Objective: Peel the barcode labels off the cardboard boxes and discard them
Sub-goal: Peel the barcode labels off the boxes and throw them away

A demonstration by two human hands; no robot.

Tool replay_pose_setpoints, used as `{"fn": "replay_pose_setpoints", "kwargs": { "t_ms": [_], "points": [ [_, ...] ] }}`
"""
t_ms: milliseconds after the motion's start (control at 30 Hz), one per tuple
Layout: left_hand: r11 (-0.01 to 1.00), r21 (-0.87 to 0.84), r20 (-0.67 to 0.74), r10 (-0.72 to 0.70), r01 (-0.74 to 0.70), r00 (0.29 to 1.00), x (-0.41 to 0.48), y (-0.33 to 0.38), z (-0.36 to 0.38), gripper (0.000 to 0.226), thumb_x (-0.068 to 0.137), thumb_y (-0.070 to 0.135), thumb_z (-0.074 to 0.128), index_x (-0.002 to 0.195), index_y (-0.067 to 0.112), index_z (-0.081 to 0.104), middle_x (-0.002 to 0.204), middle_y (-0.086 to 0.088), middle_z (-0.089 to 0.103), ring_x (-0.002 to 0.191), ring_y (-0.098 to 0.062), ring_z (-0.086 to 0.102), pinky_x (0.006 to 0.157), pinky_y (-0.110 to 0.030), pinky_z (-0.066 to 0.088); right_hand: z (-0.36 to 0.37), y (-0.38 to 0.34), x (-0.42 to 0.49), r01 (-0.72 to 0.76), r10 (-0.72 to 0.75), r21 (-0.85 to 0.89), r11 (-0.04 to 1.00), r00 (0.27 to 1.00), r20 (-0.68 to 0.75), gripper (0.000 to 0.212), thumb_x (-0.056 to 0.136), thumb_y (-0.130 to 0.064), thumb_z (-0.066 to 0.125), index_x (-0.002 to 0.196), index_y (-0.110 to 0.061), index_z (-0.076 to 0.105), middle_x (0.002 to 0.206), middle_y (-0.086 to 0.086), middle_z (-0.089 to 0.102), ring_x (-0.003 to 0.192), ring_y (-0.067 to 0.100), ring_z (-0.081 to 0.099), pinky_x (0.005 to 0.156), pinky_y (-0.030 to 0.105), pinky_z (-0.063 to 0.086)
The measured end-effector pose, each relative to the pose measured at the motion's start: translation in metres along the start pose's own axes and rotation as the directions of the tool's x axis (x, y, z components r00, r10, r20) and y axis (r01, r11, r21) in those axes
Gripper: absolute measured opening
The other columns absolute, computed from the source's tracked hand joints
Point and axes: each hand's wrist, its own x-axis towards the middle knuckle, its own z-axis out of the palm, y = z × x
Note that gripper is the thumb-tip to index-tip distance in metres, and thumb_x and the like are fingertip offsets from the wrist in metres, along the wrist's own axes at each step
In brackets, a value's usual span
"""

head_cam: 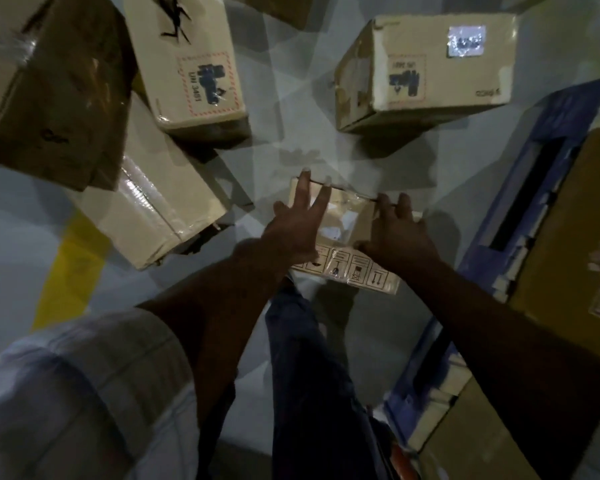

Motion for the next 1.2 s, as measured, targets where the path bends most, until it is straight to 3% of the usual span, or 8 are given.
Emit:
{"fn": "replay_pose_setpoints", "kwargs": {
  "t_ms": [167,400,600,800,933,1033,1133,1200],
  "points": [
    [0.987,-0.148,-0.120,0.042,-0.060,0.992,-0.011,0.011,-0.012,0.114,0.072,0.038,0.083,0.155,0.026,0.006,0.162,-0.010,-0.015,0.144,-0.048,0.017,0.112,-0.058,0.031,-0.028,0.001,-0.019,0.013,-0.002,0.086,0.996,0.992,-0.124,0.084,0.078,-0.045,0.072,0.145,-0.015,0.030,0.146,0.018,0.033,0.127,0.039,0.042,0.106,0.053,0.036],
    [0.948,-0.285,-0.175,-0.194,0.139,0.965,-0.101,0.018,-0.099,0.108,0.079,0.052,0.071,0.155,0.032,-0.003,0.161,-0.004,-0.025,0.144,-0.050,0.010,0.113,-0.053,0.026,-0.104,-0.066,-0.046,0.097,-0.085,0.073,0.993,0.984,-0.155,0.090,0.070,-0.078,0.038,0.142,-0.024,0.032,0.152,0.011,0.029,0.133,0.044,0.032,0.099,0.059,0.035],
    [0.845,-0.428,-0.277,-0.459,0.320,0.844,-0.232,0.003,-0.170,0.104,0.083,0.058,0.062,0.155,0.031,-0.009,0.159,-0.007,-0.030,0.147,-0.046,0.005,0.113,-0.051,0.026,-0.200,-0.173,-0.132,0.341,-0.327,0.028,0.940,0.920,-0.215,0.089,0.075,-0.075,0.050,0.149,-0.037,0.020,0.159,0.004,0.010,0.139,0.050,0.012,0.104,0.061,0.035],
    [0.673,-0.655,-0.425,-0.703,0.343,0.570,-0.390,-0.012,-0.187,0.094,0.079,0.057,0.056,0.155,0.022,0.013,0.163,-0.014,-0.006,0.149,-0.040,0.007,0.114,-0.050,0.030,-0.262,-0.278,-0.259,0.629,-0.667,-0.237,0.740,0.732,-0.141,0.091,0.075,-0.073,0.053,0.150,-0.037,0.016,0.161,0.003,0.003,0.139,0.053,0.004,0.103,0.065,0.030],
    [0.506,-0.790,-0.360,-0.840,0.347,0.406,-0.501,-0.007,-0.186,0.098,0.083,0.057,0.062,0.156,0.027,0.004,0.162,-0.008,-0.017,0.151,-0.032,0.011,0.113,-0.047,0.033,-0.273,-0.338,-0.354,0.741,-0.810,-0.357,0.568,0.581,-0.083,0.089,0.075,-0.073,0.053,0.149,-0.036,0.019,0.160,0.003,0.006,0.137,0.052,0.011,0.101,0.063,0.031],
    [0.406,-0.852,-0.322,-0.904,0.332,0.282,-0.585,0.001,-0.173,0.096,0.084,0.059,0.061,0.156,0.031,0.002,0.162,-0.004,-0.018,0.145,-0.034,0.028,0.110,-0.041,0.036,-0.267,-0.375,-0.429,0.791,-0.889,-0.446,0.419,0.458,-0.024,0.088,0.076,-0.071,0.052,0.149,-0.037,0.018,0.160,0.003,0.008,0.137,0.054,0.011,0.101,0.062,0.032],
    [0.329,-0.896,-0.277,-0.939,0.297,0.205,-0.672,0.005,-0.148,0.092,0.083,0.059,0.063,0.154,0.036,0.009,0.163,0.003,-0.010,0.139,-0.034,0.038,0.108,-0.041,0.041,-0.254,-0.403,-0.509,0.813,-0.931,-0.503,0.295,0.364,0.042,0.085,0.078,-0.070,0.053,0.148,-0.038,0.018,0.159,0.001,0.009,0.136,0.054,0.013,0.100,0.059,0.035],
    [0.297,-0.925,-0.259,-0.949,0.237,0.178,-0.741,0.010,-0.125,0.079,0.084,0.057,0.063,0.151,0.041,0.024,0.160,0.005,0.012,0.130,-0.030,0.049,0.102,-0.045,0.048,-0.243,-0.417,-0.567,0.826,-0.955,-0.530,0.191,0.281,0.094,0.080,0.080,-0.069,0.051,0.148,-0.038,0.020,0.158,0.000,0.012,0.136,0.052,0.018,0.100,0.057,0.036]
  ]
}}
